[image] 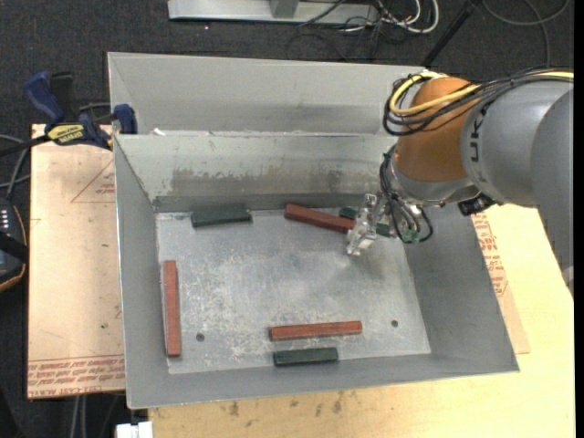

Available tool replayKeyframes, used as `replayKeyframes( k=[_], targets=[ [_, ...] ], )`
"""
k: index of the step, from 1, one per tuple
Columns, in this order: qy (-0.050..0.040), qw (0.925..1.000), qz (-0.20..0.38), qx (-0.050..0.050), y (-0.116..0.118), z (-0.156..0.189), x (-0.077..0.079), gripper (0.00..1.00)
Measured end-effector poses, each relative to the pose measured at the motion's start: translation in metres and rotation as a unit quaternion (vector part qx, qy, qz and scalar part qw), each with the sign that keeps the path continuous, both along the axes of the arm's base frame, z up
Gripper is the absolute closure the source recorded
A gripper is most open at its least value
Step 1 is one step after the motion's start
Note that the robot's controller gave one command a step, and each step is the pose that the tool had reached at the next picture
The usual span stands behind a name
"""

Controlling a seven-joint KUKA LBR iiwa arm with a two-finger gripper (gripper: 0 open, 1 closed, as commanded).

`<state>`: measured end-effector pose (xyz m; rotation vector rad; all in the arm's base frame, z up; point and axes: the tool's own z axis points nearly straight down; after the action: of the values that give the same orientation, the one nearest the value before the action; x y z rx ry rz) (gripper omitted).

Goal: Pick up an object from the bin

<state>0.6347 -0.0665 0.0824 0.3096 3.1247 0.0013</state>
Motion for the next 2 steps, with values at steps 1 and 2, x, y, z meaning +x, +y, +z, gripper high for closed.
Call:
replayKeyframes(
  k=[1,2],
  targets=[
    [0.0033,1.0,0.003,0.0,-0.001,0.045,-0.001,1.0],
    [0.0001,0.9999,0.011,0.0,-0.004,0.116,0.009,1.0]
  ],
)
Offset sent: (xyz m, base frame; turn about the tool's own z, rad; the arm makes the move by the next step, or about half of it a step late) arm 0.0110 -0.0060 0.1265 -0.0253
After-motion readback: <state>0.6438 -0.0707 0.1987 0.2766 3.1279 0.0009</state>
